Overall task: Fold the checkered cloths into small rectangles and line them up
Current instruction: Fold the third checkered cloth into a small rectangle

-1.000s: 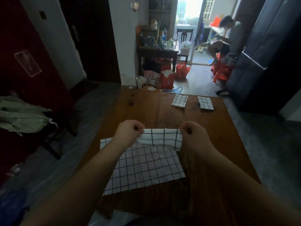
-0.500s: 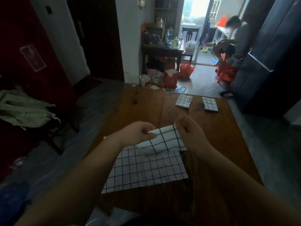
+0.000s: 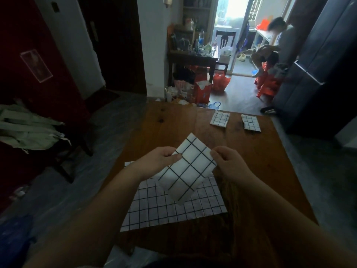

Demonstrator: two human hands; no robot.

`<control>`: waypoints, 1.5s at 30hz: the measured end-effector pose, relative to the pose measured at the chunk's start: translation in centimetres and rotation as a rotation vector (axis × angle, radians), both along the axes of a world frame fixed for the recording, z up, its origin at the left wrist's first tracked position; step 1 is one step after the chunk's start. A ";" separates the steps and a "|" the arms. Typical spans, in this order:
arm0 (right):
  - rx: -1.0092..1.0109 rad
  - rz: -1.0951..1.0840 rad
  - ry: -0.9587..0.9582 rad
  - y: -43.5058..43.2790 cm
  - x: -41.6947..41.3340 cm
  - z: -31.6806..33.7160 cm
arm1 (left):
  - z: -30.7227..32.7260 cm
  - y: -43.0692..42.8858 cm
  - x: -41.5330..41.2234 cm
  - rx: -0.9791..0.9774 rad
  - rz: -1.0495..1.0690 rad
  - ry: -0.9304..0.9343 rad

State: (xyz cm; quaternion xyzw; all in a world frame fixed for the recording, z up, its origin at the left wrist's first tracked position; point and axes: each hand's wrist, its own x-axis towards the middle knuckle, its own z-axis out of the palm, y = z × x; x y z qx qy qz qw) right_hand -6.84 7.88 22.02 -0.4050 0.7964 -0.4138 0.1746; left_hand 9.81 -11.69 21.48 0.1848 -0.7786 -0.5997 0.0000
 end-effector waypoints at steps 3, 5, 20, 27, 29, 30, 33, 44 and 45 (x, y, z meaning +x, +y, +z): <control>-0.039 -0.030 0.025 -1.3 0.7 -0.1 | -0.1 -0.3 0.4 0.046 0.025 -0.049; -0.032 -0.006 0.069 -2.1 1.1 0.0 | 0.3 -0.2 0.2 0.055 0.085 -0.058; 0.085 0.049 0.095 -5.4 4.5 0.1 | -0.4 -3.0 3.1 0.136 0.044 -0.037; 0.168 0.042 0.091 -2.9 6.0 -1.9 | -2.5 -2.8 3.3 0.201 -0.040 -0.125; 0.193 0.049 0.100 -1.8 6.4 -2.2 | -2.5 -1.4 2.5 0.191 -0.060 -0.082; 0.200 0.040 0.103 -1.2 6.5 -2.4 | -2.4 -0.6 2.1 0.174 -0.074 -0.058; 0.212 -0.034 0.074 1.2 6.7 -2.7 | -2.4 2.1 0.5 0.116 -0.105 -0.023; 0.282 -0.162 0.091 14.3 6.2 -2.5 | -2.4 14.2 -3.8 0.044 -0.238 -0.035; 0.274 -0.175 0.084 15.9 6.4 -2.5 | -2.4 15.8 -4.1 0.033 -0.248 -0.032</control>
